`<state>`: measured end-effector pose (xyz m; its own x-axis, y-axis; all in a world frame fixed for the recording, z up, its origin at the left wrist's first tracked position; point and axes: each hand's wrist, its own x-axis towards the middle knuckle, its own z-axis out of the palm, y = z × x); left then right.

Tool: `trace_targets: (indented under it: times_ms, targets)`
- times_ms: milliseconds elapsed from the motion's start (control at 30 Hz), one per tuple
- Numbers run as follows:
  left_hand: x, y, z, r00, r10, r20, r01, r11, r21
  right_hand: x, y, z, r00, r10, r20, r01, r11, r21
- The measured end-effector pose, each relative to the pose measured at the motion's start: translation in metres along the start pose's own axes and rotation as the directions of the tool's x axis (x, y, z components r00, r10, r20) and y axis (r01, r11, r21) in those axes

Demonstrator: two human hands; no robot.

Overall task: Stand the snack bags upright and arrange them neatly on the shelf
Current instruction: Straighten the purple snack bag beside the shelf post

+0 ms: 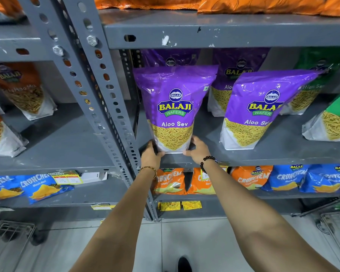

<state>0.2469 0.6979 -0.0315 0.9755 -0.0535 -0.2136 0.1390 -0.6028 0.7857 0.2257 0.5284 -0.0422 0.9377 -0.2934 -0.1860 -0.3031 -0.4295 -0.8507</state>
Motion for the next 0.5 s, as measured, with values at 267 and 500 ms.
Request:
trace_targets:
  times_ms: [267, 500]
  targets:
    - [-0.022, -0.01, 0.007, 0.999, 0.007, -0.031, -0.003, 0.993, 0.119, -0.025, 0.01, -0.004, 0.998, 0.024, -0.058, -0.035, 0.981, -0.193]
    - [-0.063, -0.007, 0.041, 0.991, 0.12, -0.059, -0.112, 0.985, 0.131, -0.066, 0.04, -0.043, 0.971, 0.011, -0.238, -0.041, 0.992, -0.122]
